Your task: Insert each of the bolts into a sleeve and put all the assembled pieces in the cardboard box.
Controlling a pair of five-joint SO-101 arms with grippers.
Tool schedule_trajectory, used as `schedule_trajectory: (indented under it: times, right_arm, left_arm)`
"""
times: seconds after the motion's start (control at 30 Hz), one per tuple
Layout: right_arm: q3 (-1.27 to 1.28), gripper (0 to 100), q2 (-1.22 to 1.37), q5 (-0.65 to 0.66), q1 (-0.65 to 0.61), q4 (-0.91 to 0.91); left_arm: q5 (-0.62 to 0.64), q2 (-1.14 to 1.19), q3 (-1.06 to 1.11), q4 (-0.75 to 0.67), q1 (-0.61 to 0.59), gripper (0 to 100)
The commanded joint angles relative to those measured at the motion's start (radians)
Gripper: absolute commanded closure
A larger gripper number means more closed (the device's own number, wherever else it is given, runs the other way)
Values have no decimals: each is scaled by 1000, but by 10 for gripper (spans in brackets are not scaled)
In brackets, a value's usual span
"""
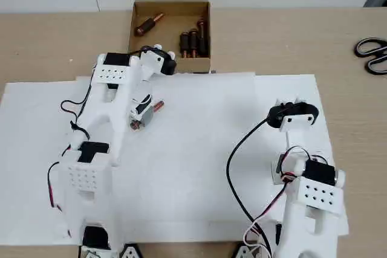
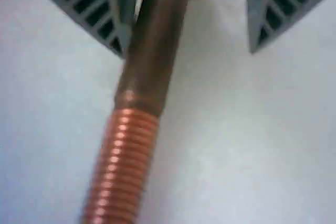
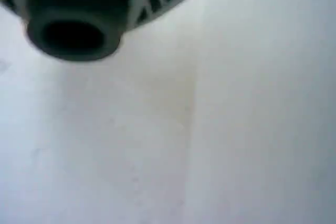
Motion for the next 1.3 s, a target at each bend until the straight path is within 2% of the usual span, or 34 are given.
schedule_trajectory:
  times: [0.0, 0.13, 0.37, 0.57, 0.63, 0.83, 1.03, 1.1, 1.27]
  right_arm:
    - [-3, 991, -12, 9, -4, -15]
    - [-3, 991, -12, 9, -4, -15]
    - [-3, 991, -12, 9, -4, -15]
    - [-3, 991, -12, 9, -4, -15]
    - [-3, 991, -12, 9, -4, -15]
    - [-3, 991, -12, 9, -4, -13]
    - [-3, 991, -19, 5, -4, -10]
    - [-3, 992, -19, 3, -4, -7]
    - [-3, 992, -19, 3, -4, -10]
  left_arm:
    - [2, 61, -50, -18, 8, 885]
    - [3, 123, -50, 15, 21, 998]
    - [9, 103, -93, 121, 51, 995]
    - [160, -68, -248, 199, 52, 995]
    - [241, -130, -269, 201, 57, 995]
    - [615, -267, -251, 203, 57, 995]
    - [667, -315, -209, 201, 11, 995]
    - [740, -316, -194, 201, 3, 995]
    - [1183, -316, -113, 201, -69, 995]
